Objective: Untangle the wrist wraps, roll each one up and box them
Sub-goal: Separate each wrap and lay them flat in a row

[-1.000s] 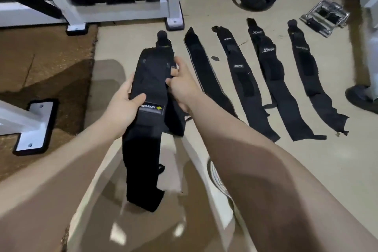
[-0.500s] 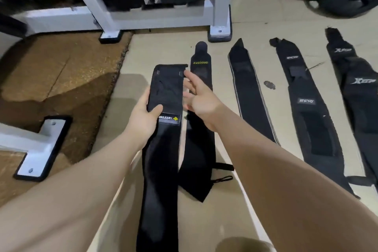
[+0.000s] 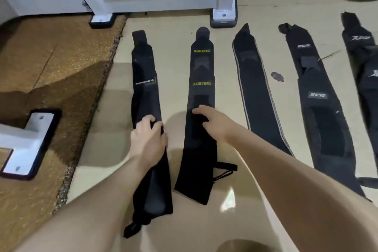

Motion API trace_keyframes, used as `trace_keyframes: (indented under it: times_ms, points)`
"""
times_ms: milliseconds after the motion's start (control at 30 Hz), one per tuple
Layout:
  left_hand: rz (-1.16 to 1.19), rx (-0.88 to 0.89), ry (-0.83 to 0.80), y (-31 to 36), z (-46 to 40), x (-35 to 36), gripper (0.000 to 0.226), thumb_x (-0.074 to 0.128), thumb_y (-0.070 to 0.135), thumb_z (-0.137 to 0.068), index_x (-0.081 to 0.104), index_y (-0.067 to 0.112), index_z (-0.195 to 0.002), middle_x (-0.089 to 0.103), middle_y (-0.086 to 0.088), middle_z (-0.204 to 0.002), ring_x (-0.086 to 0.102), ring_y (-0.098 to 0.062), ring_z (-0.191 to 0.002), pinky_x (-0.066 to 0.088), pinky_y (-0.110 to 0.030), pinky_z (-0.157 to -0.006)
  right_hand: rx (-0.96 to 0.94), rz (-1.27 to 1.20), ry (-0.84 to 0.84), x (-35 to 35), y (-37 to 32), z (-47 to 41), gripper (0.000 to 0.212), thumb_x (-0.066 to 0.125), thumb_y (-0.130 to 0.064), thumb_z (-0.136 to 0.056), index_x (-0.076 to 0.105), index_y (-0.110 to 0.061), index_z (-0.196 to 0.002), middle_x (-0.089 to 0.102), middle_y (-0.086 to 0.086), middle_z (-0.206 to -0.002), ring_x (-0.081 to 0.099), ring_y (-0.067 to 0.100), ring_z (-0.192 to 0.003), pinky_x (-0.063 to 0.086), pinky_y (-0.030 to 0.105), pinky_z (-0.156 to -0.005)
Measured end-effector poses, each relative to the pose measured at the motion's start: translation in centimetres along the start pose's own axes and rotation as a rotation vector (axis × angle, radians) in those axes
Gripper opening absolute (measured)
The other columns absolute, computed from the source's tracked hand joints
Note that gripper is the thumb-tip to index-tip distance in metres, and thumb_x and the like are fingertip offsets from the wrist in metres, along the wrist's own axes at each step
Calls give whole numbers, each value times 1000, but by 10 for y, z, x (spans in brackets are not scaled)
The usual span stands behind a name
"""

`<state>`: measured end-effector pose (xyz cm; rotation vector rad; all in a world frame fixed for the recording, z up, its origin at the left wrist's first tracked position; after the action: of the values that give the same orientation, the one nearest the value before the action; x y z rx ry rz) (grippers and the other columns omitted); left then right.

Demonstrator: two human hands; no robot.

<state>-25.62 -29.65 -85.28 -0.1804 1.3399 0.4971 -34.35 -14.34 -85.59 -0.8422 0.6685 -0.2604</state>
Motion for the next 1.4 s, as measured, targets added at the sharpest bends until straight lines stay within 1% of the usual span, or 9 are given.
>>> trace_keyframes:
  times_ms: [167, 300, 433, 567, 733, 867, 1033, 1267, 1400]
  points:
    - [135, -134, -196, -1, 34, 48, 70, 45, 59, -90, 33, 10, -139, 31, -13, -145, 32, -31, -132, 34, -40, -107, -87, 516, -237, 51, 21, 28, 43, 39, -3, -92, 59, -22, -125, 43, 1, -136, 36, 22, -130, 32, 35, -109]
    - [-69, 3, -305, -7, 32, 66, 94, 47, 60, -90, -5, 13, -153, -12, -10, -160, -4, -27, -148, 14, -40, -119, -129, 853, -222, 67, 27, 39, 56, 41, -45, -97, 29, -25, -148, 18, 2, -156, 0, 23, -147, 2, 47, -118]
    - [-134, 75, -328, -5, 27, 55, 70, 50, 37, -96, 15, 12, -151, 9, -10, -160, 11, -31, -147, 23, -38, -114, 27, 969, -148, 61, 46, 44, 87, 44, -59, -91, -5, -23, -153, -12, 2, -160, -11, 25, -147, -3, 49, -116]
    - [276, 33, -212, 28, 59, 39, 24, 36, 17, -98, 50, 20, -118, 51, -2, -119, 48, -24, -113, 38, -33, -84, 128, 542, 340, 28, 37, 68, 56, 62, -36, -88, 37, -14, -133, 43, 7, -132, 43, 26, -119, 39, 36, -95]
    - [942, -247, -410, 45, 101, 64, 23, 48, 28, -99, 54, 13, -83, 52, 3, -75, 49, -1, -61, 34, -8, -50, 374, -83, 294, 54, 74, 88, 32, 57, -23, -91, 51, -9, -119, 58, 9, -117, 56, 26, -106, 48, 38, -90]
    - [1264, -275, -474, 50, 104, 53, 26, 59, 15, -94, 59, 6, -118, 70, -6, -103, 67, -13, -88, 52, -14, -68, 393, -906, 148, 84, 65, 96, 40, 58, -23, -93, 47, -13, -131, 61, 6, -116, 61, 22, -102, 53, 36, -86]
    - [1162, -68, -640, 44, 118, 52, 42, 62, 8, -91, 51, 20, -129, 72, 2, -108, 69, -11, -94, 53, -26, -82, 318, -1297, 119, 95, 56, 106, 31, 54, -9, -94, 47, 1, -123, 63, 19, -111, 67, 30, -91, 58, 34, -64]
    - [562, -409, -639, 5, 156, 83, 32, 53, 40, -95, 56, 8, -97, 64, 1, -60, 52, -9, -46, 38, -24, -50, 507, -268, 113, 104, 75, 135, 32, 57, -5, -88, 31, -10, -106, 53, 13, -88, 59, 27, -67, 49, 30, -49]
    - [79, -177, -481, 11, 155, 74, 40, 50, 46, -95, 51, 9, -111, 58, -4, -93, 58, -20, -81, 41, -29, -66, 109, 618, 317, 94, 36, 136, 28, 48, -1, -82, 47, -9, -109, 46, 10, -106, 50, 32, -93, 36, 34, -66]
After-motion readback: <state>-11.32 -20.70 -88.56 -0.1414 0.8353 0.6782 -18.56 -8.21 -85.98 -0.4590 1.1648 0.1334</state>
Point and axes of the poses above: each hand's wrist, its own z-axis away from the middle knuckle, its own x-axis out of the palm, y = z × x, the point moved 10 cm from there along -z, towards the middle knuckle
